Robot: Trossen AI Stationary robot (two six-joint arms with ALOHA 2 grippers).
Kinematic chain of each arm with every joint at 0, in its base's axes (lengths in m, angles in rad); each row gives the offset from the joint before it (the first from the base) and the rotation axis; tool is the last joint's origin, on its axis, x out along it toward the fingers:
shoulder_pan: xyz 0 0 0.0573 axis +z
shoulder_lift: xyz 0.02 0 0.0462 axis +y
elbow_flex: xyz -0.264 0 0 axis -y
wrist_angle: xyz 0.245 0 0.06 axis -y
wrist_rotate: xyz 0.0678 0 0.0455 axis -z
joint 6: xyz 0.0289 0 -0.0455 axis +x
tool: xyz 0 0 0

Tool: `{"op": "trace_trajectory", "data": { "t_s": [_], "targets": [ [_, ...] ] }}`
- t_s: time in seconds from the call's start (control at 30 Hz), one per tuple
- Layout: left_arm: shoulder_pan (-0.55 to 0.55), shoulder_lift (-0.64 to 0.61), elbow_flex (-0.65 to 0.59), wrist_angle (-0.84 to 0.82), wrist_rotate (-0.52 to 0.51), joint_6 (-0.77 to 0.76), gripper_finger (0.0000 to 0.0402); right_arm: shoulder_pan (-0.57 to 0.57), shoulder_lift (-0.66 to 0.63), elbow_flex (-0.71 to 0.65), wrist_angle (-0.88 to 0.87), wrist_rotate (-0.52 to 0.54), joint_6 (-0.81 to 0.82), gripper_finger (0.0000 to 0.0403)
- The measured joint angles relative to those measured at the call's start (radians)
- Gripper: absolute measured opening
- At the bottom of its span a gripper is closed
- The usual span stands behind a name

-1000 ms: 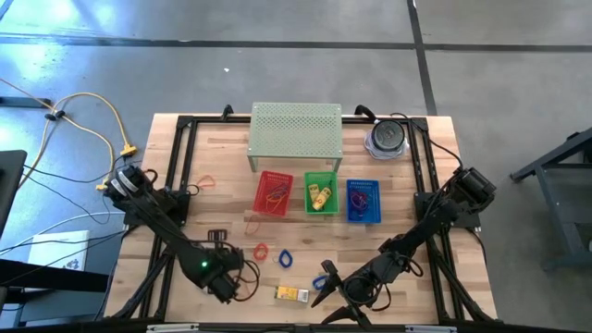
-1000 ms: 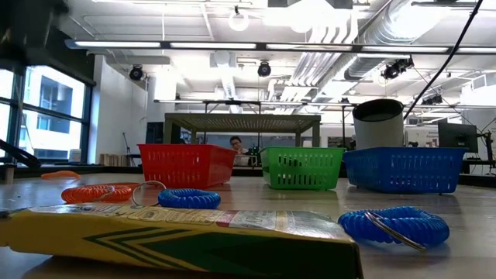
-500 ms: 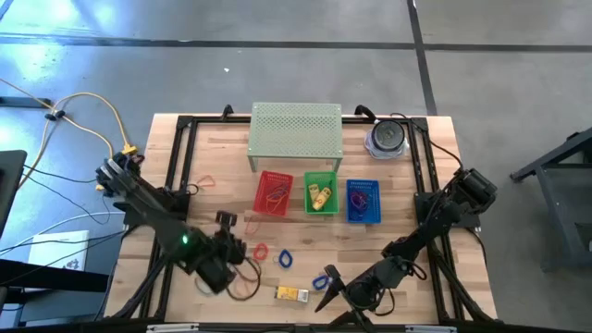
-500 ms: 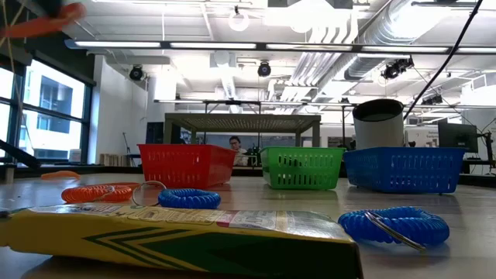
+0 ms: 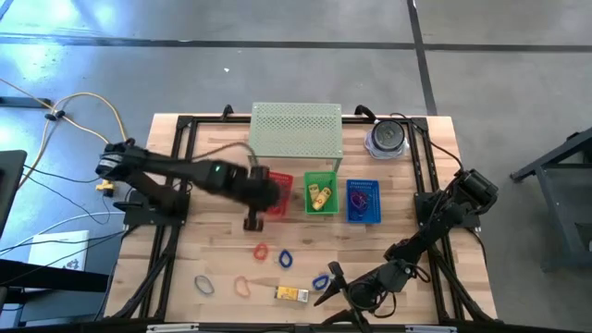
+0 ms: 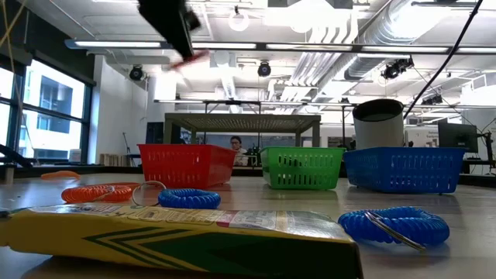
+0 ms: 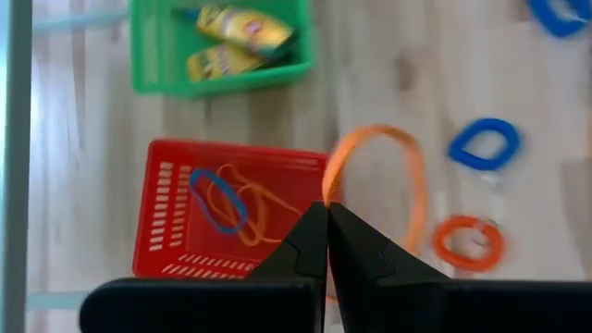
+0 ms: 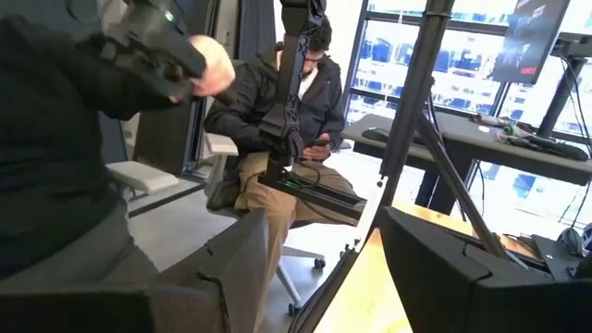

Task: Pick & Place Office Desk Supplies
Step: Put the orange rubber band into the red bin, then put the orange spring keychain into the blue bin

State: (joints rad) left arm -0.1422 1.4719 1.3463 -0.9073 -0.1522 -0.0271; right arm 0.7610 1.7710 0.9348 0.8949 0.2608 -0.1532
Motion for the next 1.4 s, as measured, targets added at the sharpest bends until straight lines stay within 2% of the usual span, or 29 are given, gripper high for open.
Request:
{"op": "trace_trajectory", "data": {
  "t_s": [0.17,0.37,0.63,0.77,0.9,1.1,1.27,1.4],
  "targets": [
    [0.163,0.0,-0.136,0.133,0.127,0.005,0.0,0.009,0.0,0.0,-0.008,0.0,0.0,0.0199],
    [0.277,0.0,-0.23,0.2,0.162,-0.038,0.0,0.012,0.0,0.0,-0.025,0.0,0.0,0.0199],
    [0.314,0.011,-0.282,0.294,0.156,-0.11,0.0001,0.009,0.0,0.0,-0.031,0.01,0.002,0.0199],
    [0.317,0.038,-0.288,0.298,0.147,-0.127,0.0001,0.009,0.0,0.0,-0.032,0.061,0.003,0.0199],
    [0.307,0.069,-0.288,0.297,0.117,-0.12,0.0006,0.009,0.0,0.0,-0.032,0.063,0.002,0.0199],
    [0.271,0.074,-0.288,0.299,0.068,-0.127,0.0063,0.009,0.0,0.0,-0.045,0.075,0.0,0.0199],
    [0.236,0.074,-0.287,0.317,0.068,-0.128,0.0126,-0.001,0.0,0.0,-0.113,0.152,-0.005,0.0199],
    [0.217,0.054,-0.236,0.227,0.069,-0.172,0.0153,-0.008,0.0,0.0,-0.186,0.241,-0.009,0.0199]
  ]
}}
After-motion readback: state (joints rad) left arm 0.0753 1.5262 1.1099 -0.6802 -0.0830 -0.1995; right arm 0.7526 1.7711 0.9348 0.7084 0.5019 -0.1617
